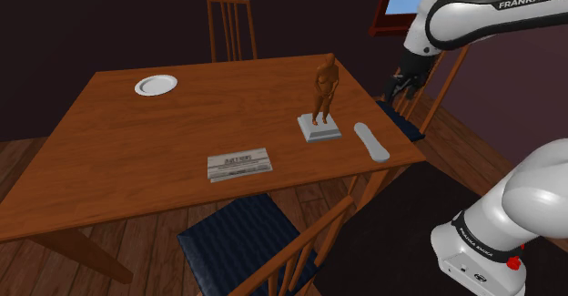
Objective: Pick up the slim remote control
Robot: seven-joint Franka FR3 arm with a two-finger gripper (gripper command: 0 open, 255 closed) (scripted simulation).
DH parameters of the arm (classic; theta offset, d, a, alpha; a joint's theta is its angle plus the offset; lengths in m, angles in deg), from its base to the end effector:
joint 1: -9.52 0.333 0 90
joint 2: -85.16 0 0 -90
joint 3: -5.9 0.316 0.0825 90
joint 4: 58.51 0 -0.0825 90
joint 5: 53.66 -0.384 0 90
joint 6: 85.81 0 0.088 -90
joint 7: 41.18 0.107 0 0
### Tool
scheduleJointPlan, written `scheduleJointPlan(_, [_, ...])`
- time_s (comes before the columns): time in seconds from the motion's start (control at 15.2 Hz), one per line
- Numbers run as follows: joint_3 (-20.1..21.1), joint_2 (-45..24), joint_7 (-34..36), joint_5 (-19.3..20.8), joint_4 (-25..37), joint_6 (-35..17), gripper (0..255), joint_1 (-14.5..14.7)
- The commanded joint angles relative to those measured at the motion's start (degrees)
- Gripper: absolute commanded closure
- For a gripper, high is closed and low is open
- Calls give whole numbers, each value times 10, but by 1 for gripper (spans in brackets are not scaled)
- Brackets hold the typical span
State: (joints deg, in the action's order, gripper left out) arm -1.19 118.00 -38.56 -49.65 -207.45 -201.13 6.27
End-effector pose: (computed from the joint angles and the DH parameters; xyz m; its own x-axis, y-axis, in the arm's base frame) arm 0.3595 -0.0697 0.4385 0.9845 -0.1746 -0.0162 -0.1747 -0.9846 -0.0035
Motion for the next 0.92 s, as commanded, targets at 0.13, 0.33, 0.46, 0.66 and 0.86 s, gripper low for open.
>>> scheduleJointPlan(0.13, [-14, -64, 4, 1, -23, -90, 0, -7])
scheduleJointPlan(0.33, [-26, -123, 2, -2, -31, -158, 0, -12])
scheduleJointPlan(0.46, [-35, -167, -1, -7, -32, -203, 0, -13])
scheduleJointPlan(0.66, [-47, -237, -10, -22, -27, -268, 0, -14])
scheduleJointPlan(0.86, [-57, -312, -28, -50, -13, -328, 0, -14])
